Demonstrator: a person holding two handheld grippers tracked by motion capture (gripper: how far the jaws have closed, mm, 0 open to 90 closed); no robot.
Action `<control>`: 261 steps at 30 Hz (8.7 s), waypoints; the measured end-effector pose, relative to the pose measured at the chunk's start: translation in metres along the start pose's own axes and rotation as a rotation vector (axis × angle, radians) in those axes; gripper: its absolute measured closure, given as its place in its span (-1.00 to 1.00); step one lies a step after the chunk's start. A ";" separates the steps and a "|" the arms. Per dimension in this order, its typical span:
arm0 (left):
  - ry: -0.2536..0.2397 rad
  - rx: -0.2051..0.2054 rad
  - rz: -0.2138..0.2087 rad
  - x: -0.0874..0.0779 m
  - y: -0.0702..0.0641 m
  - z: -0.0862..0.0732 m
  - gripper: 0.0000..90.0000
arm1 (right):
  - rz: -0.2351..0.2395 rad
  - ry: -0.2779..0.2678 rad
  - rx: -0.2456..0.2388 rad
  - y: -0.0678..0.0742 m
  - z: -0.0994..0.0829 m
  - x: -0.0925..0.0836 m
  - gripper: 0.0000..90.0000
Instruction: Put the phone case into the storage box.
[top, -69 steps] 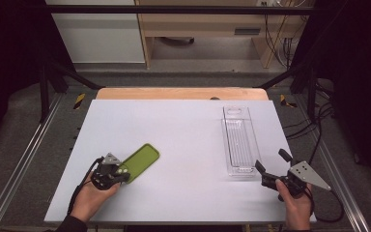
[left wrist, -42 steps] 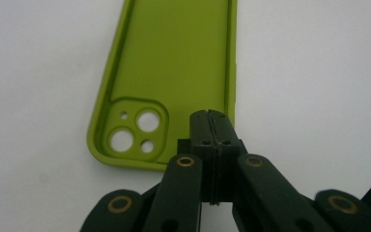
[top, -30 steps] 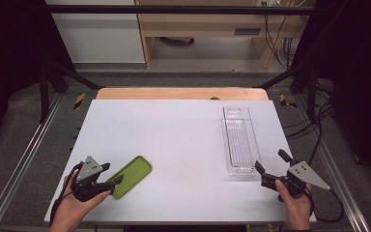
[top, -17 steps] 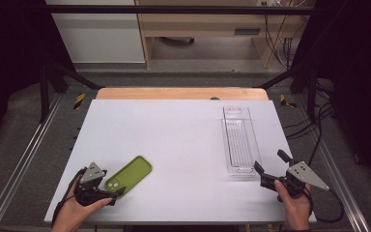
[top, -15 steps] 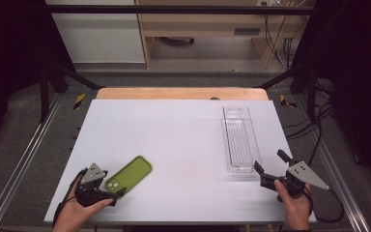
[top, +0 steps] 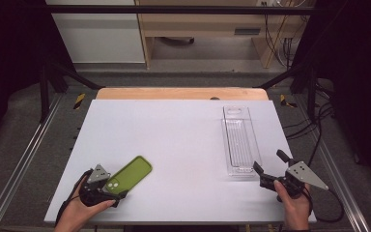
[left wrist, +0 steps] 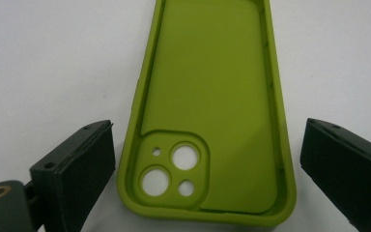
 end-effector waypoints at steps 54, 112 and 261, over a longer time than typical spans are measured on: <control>-0.005 0.335 -0.072 -0.041 -0.015 0.145 -0.64 | 0.354 0.211 -0.493 0.091 0.164 0.107 -0.82; 0.071 0.463 -0.059 -0.005 -0.051 0.174 -0.64 | 0.783 0.314 -0.927 0.208 0.144 0.159 0.27; -0.557 -0.151 0.115 -0.008 0.021 0.039 -0.93 | 0.137 0.104 -0.205 0.039 0.173 0.159 0.95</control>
Point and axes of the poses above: each handheld gripper's, and its own axes: x roughly forward along the jaws, z roughly out of its top, y roughly to its left, the point moved 2 cm from there along x, roughly forward along the jaws, and after that the axes turned 10 degrees about -x, right-handed, at the moved point
